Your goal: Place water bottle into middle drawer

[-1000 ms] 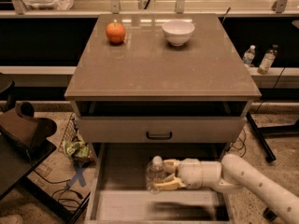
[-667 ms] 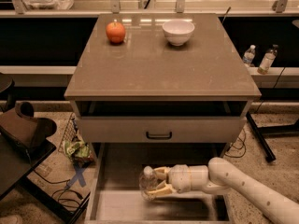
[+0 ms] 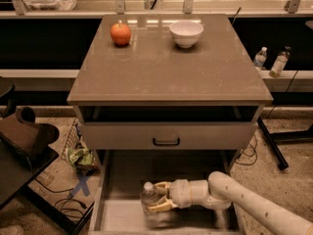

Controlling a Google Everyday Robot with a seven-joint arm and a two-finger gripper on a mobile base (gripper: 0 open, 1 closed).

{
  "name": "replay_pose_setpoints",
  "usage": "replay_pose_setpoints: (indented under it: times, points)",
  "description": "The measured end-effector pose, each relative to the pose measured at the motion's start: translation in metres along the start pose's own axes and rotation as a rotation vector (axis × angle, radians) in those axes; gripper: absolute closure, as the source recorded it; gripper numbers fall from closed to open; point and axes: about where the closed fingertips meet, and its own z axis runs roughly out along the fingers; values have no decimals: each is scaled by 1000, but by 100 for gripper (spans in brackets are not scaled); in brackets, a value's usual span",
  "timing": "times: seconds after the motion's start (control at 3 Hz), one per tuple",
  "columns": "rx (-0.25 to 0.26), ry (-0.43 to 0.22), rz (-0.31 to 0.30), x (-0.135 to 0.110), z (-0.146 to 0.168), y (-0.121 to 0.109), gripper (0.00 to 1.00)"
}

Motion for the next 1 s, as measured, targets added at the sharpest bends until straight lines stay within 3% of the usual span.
replay_pose_setpoints:
  times: [0.67,1.0]
  points:
    - [33,-29,27,35,10,3,100]
    - [33,-29,27,30,10,3,100]
